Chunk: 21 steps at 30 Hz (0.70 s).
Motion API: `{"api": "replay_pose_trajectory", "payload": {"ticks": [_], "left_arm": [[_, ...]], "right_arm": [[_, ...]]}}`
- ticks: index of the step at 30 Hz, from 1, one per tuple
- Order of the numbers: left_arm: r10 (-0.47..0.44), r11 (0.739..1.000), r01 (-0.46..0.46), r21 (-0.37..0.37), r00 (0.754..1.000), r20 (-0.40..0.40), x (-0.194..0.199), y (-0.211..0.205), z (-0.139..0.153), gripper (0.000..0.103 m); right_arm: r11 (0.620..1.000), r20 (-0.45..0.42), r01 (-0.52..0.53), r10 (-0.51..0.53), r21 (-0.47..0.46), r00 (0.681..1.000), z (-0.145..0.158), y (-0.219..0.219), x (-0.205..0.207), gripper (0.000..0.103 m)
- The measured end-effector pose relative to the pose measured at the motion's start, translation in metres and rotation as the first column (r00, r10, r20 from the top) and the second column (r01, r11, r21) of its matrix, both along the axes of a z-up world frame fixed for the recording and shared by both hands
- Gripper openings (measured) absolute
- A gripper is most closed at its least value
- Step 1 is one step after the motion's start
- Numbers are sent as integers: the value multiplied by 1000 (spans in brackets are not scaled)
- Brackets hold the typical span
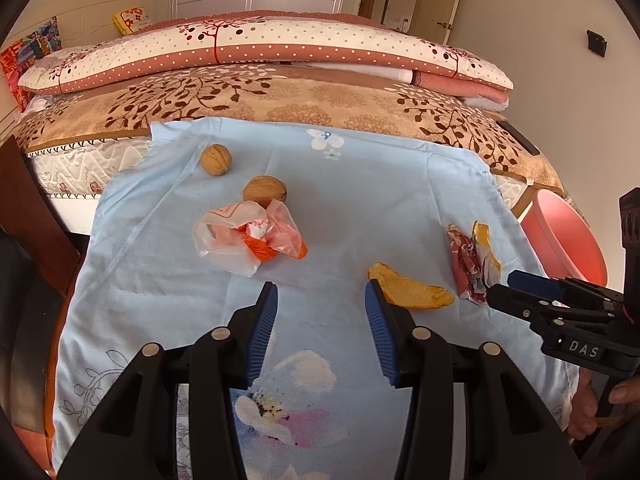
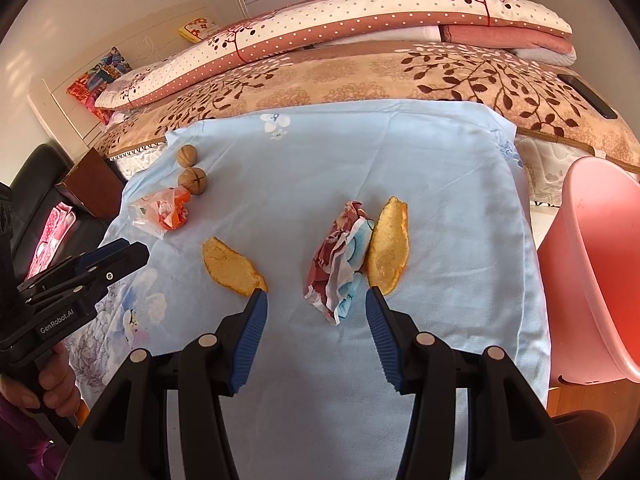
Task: Collect trash
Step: 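Grasp an orange crisp with the left tool while the right tool grasps the crumpled red wrapper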
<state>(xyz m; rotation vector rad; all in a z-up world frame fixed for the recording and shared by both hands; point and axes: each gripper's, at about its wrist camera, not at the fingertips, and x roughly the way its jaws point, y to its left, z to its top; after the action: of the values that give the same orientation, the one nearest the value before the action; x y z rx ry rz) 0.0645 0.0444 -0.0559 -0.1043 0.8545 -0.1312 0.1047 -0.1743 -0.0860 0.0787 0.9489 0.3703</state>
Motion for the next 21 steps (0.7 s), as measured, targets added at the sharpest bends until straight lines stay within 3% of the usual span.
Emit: {"api": "replay_pose_trajectory", "payload": {"ticks": [7, 10, 17, 18, 19, 21], "left_arm": [[-39, 999, 37, -35, 998, -46, 16, -16, -11, 46], [-46, 998, 43, -39, 995, -83, 26, -23, -21, 46], [-67, 997, 62, -51, 993, -97, 37, -35, -33, 46], [-74, 997, 70, -42, 993, -90, 37, -38, -33, 43], [-85, 996, 82, -35, 992, -88, 37, -41, -34, 28], [-104, 994, 101, -37, 990, -98, 37, -44, -36, 14]], "right_arm": [[996, -21, 74, -73, 54, 997, -1, -22, 9, 51], [996, -31, 48, -45, 80, 999, 0, -20, 10, 51], [999, -32, -5, 6, 47, 999, -5, -3, 13, 46], [999, -37, -3, 5, 45, 999, -6, -2, 15, 45], [999, -41, -3, 5, 46, 999, -8, -1, 16, 43], [999, -45, -3, 5, 41, 999, -10, 0, 20, 42]]}}
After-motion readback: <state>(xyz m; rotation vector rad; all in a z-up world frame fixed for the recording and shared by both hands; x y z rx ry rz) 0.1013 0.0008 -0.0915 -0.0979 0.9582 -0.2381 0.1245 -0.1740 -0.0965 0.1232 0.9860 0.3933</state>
